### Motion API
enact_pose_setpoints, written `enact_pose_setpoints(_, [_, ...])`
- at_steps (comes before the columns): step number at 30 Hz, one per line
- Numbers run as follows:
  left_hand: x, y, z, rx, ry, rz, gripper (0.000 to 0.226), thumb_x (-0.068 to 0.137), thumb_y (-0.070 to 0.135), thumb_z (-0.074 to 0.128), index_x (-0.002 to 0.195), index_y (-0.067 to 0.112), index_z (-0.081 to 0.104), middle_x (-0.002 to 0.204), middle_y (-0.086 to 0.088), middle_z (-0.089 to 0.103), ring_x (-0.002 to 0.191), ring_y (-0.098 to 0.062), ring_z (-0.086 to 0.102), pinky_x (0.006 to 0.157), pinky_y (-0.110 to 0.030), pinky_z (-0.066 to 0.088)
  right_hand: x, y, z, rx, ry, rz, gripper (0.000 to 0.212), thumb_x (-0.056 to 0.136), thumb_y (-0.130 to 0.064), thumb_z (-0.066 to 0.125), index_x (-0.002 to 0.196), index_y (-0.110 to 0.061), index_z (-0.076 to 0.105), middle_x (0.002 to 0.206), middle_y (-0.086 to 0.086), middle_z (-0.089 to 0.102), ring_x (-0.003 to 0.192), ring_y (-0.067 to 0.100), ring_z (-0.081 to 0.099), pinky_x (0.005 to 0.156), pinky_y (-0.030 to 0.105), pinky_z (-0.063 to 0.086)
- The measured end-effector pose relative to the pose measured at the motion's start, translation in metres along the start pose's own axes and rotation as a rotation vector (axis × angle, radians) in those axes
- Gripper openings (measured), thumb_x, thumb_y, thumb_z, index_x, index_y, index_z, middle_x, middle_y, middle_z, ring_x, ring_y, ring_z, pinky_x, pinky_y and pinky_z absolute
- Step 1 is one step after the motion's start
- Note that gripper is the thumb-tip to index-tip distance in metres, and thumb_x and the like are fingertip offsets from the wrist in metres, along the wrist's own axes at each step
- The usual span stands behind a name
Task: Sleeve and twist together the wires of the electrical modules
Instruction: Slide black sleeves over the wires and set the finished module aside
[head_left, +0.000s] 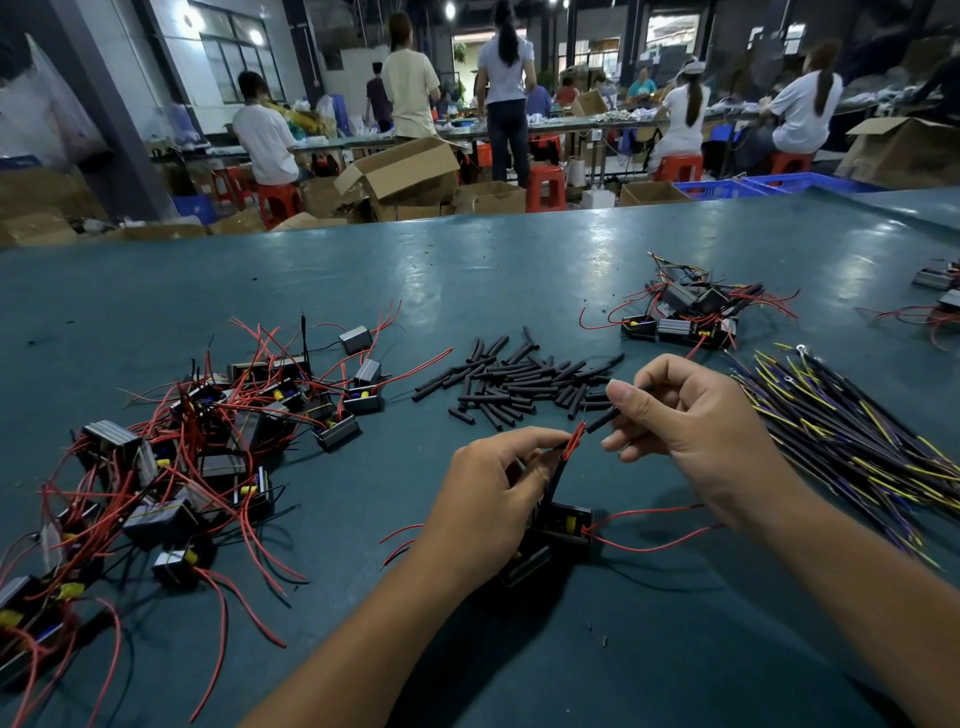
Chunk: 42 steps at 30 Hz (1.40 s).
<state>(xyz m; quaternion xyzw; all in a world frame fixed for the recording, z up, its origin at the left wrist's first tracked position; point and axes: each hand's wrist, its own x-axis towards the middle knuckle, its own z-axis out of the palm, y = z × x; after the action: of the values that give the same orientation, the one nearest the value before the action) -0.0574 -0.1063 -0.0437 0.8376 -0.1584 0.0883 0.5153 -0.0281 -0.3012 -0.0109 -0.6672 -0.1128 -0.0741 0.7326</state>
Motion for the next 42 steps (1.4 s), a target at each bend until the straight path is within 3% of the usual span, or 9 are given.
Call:
enact_pose_setpoints(14, [-0.002, -0.001, -0.001, 0.004, -0.004, -0.006, 0.025, 0.101, 0.016, 0.057, 0.114, 0.028, 0.074, 0.056, 0.021, 0.054, 0.041, -0.001, 0.038, 0.044, -0.01, 0.03, 0.001, 0.001, -0.004, -0.103, -0.023, -0.066, 0.03, 0.076, -0.027, 0.075, 0.078, -0.006, 0.055, 0.061, 0.014, 0.065, 0.051, 0.032, 0.067, 0.042, 0.027, 0.05])
enact_pose_setpoints(19, [-0.002, 0.0, -0.003, -0.004, 0.002, -0.001, 0.025, 0.099, 0.015, 0.059, 0.113, 0.028, 0.075, 0.067, 0.008, 0.061, 0.046, -0.002, 0.041, 0.047, -0.014, 0.035, 0.0, 0.002, -0.002, -0.112, -0.03, -0.074, 0.033, 0.076, -0.03, 0.075, 0.076, -0.006, 0.053, 0.061, 0.015, 0.065, 0.051, 0.033, 0.067, 0.041, 0.027, 0.048])
enact_pose_setpoints(25, [-0.003, 0.002, -0.003, 0.002, -0.006, -0.004, 0.025, 0.1, 0.014, 0.058, 0.114, 0.026, 0.074, 0.057, 0.023, 0.056, 0.041, 0.0, 0.041, 0.044, -0.008, 0.031, -0.001, 0.004, 0.001, -0.073, -0.048, -0.034, 0.034, 0.076, -0.031, 0.073, 0.075, -0.005, 0.051, 0.06, 0.014, 0.065, 0.05, 0.031, 0.067, 0.04, 0.027, 0.048])
enact_pose_setpoints(28, [-0.003, 0.004, -0.002, -0.002, 0.003, 0.007, 0.02, 0.098, 0.017, 0.063, 0.108, 0.033, 0.071, 0.064, 0.015, 0.058, 0.051, 0.0, 0.046, 0.049, -0.013, 0.038, -0.002, 0.006, 0.002, -0.087, -0.101, -0.02, 0.032, 0.077, -0.027, 0.072, 0.077, -0.003, 0.051, 0.061, 0.014, 0.066, 0.051, 0.031, 0.067, 0.04, 0.027, 0.049])
enact_pose_setpoints(33, [-0.001, 0.006, -0.004, -0.164, -0.018, -0.072, 0.006, 0.093, 0.016, 0.07, 0.091, 0.021, 0.067, 0.076, -0.01, 0.066, 0.06, -0.01, 0.058, 0.054, -0.021, 0.051, -0.002, 0.007, 0.001, -0.058, -0.141, -0.011, 0.027, 0.076, -0.025, 0.073, 0.083, -0.004, 0.057, 0.064, 0.011, 0.067, 0.055, 0.027, 0.068, 0.044, 0.028, 0.051])
enact_pose_setpoints(36, [-0.002, 0.005, -0.009, -0.211, -0.046, -0.078, 0.01, 0.091, 0.011, 0.072, 0.09, 0.02, 0.068, 0.079, -0.01, 0.07, 0.064, -0.015, 0.066, 0.062, -0.022, 0.055, -0.002, 0.006, 0.0, 0.005, -0.19, 0.005, 0.027, 0.074, -0.024, 0.074, 0.088, -0.003, 0.061, 0.066, 0.007, 0.066, 0.058, 0.02, 0.065, 0.049, 0.026, 0.052])
enact_pose_setpoints(39, [-0.001, 0.005, -0.011, -0.23, -0.044, -0.073, 0.011, 0.09, 0.007, 0.074, 0.094, 0.016, 0.069, 0.081, -0.009, 0.072, 0.07, -0.02, 0.071, 0.07, -0.034, 0.061, -0.004, 0.007, 0.0, 0.043, -0.242, 0.011, 0.023, 0.074, -0.022, 0.075, 0.088, -0.007, 0.066, 0.067, 0.006, 0.064, 0.061, 0.016, 0.063, 0.053, 0.025, 0.052])
enact_pose_setpoints(42, [0.0, 0.006, -0.01, -0.276, -0.041, -0.086, 0.018, 0.087, 0.006, 0.076, 0.098, 0.017, 0.067, 0.082, -0.004, 0.074, 0.072, -0.02, 0.073, 0.07, -0.029, 0.06, -0.006, 0.01, 0.003, -0.056, -0.292, -0.024, 0.017, 0.079, -0.018, 0.072, 0.09, -0.005, 0.067, 0.067, 0.005, 0.065, 0.059, 0.012, 0.062, 0.055, 0.023, 0.052])
